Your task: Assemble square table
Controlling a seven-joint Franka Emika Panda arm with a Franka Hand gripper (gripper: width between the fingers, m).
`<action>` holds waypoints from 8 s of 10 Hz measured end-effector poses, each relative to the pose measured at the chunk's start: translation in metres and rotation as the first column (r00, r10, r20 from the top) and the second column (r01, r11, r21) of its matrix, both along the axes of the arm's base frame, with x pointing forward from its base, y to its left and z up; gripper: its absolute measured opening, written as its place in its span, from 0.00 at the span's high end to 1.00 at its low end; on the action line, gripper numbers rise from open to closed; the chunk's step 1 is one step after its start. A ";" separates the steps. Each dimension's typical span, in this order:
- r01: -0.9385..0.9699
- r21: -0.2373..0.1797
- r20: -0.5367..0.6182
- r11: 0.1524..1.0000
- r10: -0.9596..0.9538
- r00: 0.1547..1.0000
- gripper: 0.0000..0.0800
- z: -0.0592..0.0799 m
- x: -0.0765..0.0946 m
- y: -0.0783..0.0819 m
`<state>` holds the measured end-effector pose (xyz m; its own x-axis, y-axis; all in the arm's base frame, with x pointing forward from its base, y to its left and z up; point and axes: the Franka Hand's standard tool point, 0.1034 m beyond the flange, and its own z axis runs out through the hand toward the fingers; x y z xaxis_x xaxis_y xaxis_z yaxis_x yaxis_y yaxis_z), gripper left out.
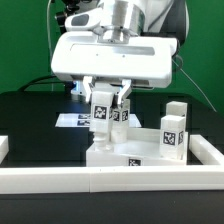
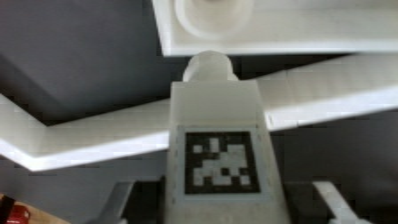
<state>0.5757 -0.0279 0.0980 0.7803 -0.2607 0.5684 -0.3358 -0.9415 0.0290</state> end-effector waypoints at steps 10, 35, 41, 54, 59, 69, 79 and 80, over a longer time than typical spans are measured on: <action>-0.004 0.003 -0.012 1.000 0.004 1.000 0.64 0.004 0.000 0.001; -0.030 -0.017 -0.075 0.999 0.028 0.997 0.64 -0.023 -0.012 0.006; -0.030 -0.017 -0.076 0.999 0.028 0.997 0.28 -0.024 -0.013 0.005; 0.037 0.133 -0.360 0.990 0.013 0.933 0.19 -0.015 -0.009 -0.013; 0.104 0.201 -0.496 0.974 0.010 0.868 0.19 -0.015 -0.005 -0.012; 0.127 0.200 -0.479 0.972 -0.016 0.878 0.64 -0.016 0.000 -0.004; 0.861 0.296 -0.492 0.413 -0.707 0.509 0.64 -0.018 -0.004 -0.006; 0.894 0.300 -0.500 0.333 -0.743 0.445 0.64 -0.018 -0.004 -0.006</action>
Offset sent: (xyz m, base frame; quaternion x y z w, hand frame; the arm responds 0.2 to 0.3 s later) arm -0.0047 0.0026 -0.0015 -0.0045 -0.0052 0.0040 1.0000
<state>0.5720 -0.0343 0.0796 0.0825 -0.9966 -0.0072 -0.9925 -0.0815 -0.0914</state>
